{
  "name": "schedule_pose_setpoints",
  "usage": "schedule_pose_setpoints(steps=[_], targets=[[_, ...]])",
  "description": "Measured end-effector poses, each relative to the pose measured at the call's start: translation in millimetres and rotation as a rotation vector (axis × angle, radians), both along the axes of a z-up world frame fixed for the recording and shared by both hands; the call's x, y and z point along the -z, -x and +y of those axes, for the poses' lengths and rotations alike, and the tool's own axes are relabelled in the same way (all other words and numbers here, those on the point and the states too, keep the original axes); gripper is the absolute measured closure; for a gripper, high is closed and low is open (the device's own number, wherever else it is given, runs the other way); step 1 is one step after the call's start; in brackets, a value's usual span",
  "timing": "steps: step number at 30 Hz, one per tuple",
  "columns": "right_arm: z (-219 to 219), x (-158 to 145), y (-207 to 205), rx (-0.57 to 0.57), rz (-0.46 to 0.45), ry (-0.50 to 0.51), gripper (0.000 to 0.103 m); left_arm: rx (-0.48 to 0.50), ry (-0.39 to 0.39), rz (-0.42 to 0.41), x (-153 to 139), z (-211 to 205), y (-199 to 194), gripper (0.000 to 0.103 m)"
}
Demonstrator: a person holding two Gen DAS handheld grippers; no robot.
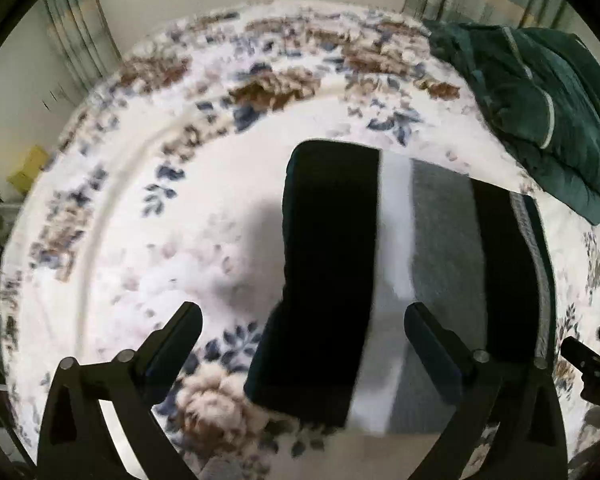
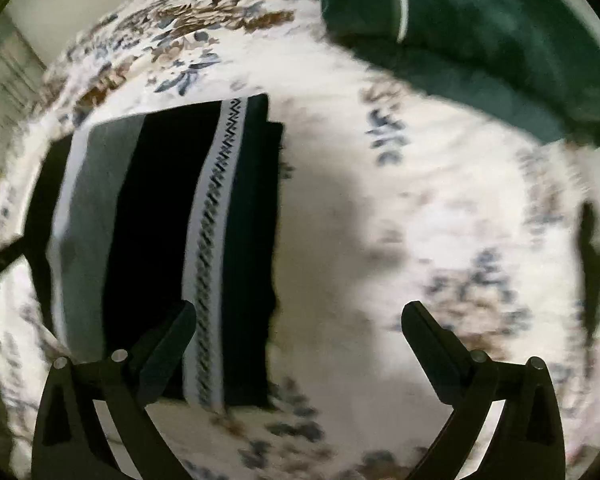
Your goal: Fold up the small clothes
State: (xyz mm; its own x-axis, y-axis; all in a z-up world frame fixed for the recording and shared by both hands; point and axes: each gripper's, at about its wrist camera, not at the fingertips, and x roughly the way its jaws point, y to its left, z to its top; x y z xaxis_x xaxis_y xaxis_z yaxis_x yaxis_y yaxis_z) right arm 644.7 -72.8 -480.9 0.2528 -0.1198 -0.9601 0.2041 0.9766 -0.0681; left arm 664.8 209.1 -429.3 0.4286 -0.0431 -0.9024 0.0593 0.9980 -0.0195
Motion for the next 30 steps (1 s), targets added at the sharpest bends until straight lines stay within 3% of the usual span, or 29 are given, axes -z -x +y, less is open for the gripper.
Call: schedule_pose_setpoints(steps=[5, 23, 30], targets=[[11.8, -57.1, 50.2, 0.027, -0.063, 0.072, 0.0, -0.006, 0.0, -0.028, -42.3, -8.0, 45.5, 0.0], [43.1, -350.4, 279.9, 0.014, -0.329, 0.125, 0.0, -0.018, -0.009, -0.242, -277.2, -0.2, 258.3, 0.0], [58.1, -453.2, 378.0, -0.017, -0.479, 0.158, 0.0, -0.033, -0.022, -0.339, -344.9, 2.0, 336.9, 0.0]])
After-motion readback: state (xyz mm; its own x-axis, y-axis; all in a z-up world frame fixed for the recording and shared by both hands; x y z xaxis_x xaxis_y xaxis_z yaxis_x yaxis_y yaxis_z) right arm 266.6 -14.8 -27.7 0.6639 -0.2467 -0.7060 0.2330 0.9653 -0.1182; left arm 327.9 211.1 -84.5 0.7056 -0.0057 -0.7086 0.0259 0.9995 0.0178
